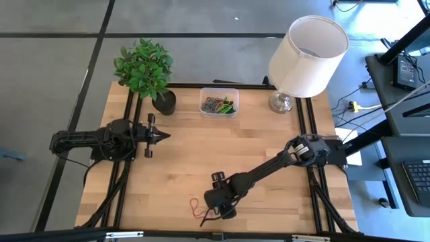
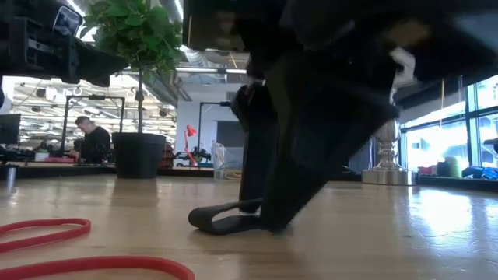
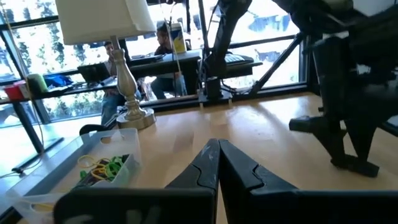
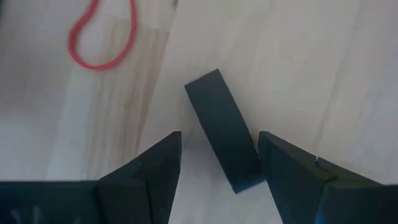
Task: Pick and place rubber bands into bin
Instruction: Put the black rubber band into the transparent bin
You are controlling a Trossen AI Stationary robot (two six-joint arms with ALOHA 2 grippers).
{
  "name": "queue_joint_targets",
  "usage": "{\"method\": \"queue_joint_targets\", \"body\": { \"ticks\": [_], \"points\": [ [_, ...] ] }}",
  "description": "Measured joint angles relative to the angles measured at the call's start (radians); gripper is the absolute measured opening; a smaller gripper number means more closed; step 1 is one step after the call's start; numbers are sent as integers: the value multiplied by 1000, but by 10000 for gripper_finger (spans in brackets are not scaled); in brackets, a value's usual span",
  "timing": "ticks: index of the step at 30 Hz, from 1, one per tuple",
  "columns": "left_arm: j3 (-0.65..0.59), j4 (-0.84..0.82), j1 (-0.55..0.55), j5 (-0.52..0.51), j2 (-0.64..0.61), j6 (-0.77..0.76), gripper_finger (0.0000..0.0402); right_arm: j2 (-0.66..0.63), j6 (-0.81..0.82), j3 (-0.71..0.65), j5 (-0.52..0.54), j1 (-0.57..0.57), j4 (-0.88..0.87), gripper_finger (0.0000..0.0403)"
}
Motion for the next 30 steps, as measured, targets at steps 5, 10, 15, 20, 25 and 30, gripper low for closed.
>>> {"method": "queue_joint_targets", "body": {
  "ticks": [5, 10, 15, 20, 25, 30],
  "points": [
    [0, 0, 0, -1, -3, -25, 1, 30, 3, 5, 1, 0, -4, 214],
    [0, 0, -4, -1, -2, -51, 1, 44, 46, 5, 0, 0, -17, 169],
    [0, 0, -4, -1, -2, -104, 1, 47, 81, 15, 4, -6, -31, 65],
    [0, 0, -4, -2, -2, -145, 1, 56, 58, 89, -20, -44, -112, 17],
    [0, 0, -4, -2, -2, -146, 1, 60, -67, 209, 42, -127, -267, 11],
    [0, 0, -4, -2, -1, -147, 1, 22, -184, 250, 48, -234, -342, 8]
  ]
}}
